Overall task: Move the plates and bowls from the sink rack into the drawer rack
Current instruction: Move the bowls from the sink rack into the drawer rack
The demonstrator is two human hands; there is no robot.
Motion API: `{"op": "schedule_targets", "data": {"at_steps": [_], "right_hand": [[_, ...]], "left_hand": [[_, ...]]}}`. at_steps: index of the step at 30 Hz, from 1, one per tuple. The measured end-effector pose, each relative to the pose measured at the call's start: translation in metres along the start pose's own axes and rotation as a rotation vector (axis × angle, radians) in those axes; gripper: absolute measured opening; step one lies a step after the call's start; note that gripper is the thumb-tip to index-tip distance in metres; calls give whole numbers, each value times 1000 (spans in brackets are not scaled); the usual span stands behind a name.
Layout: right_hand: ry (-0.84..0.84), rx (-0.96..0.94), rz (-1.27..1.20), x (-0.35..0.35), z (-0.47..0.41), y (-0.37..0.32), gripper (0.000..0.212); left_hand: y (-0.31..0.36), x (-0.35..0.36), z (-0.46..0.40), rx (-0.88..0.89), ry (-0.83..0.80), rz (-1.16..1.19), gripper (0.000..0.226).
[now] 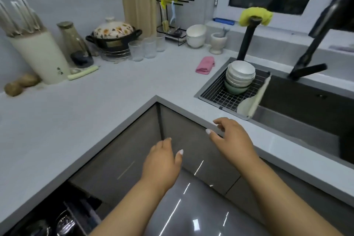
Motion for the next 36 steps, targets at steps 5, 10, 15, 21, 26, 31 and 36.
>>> {"op": "schedule_targets", "data": {"at_steps": [5, 10, 15, 21, 26, 31, 36], "right_hand": [[44, 75, 34, -7, -24, 25, 40], [125, 110, 90, -19, -65, 32, 38], [202, 180, 101, -23, -106, 44, 33], [241, 236, 81, -23, -143, 72, 32], [257, 269, 83, -26, -194, 107, 31], [245, 241, 132, -27, -265, 148, 37], [182, 205, 188, -20, -325, 185, 47]], "left_hand": [[20, 13, -41, 85, -18, 23, 56], [37, 17, -97, 177, -37, 23, 56], [51, 18, -150, 260, -59, 2, 59], [67, 35, -188, 298, -119, -15, 59], [81, 66, -214, 306, -208, -41, 65], [96, 99, -242, 253, -279, -88, 74], [112, 127, -261, 220, -299, -122, 77]]}}
Point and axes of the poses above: each hand's wrist, its own z-axis away from the middle knuckle, its own x-axis out of the palm, y = z × x, the point moved 7 cm from there along -z, towards the middle knuckle, and after that the axes turned 7 degrees about y, right-handed, at the moved point
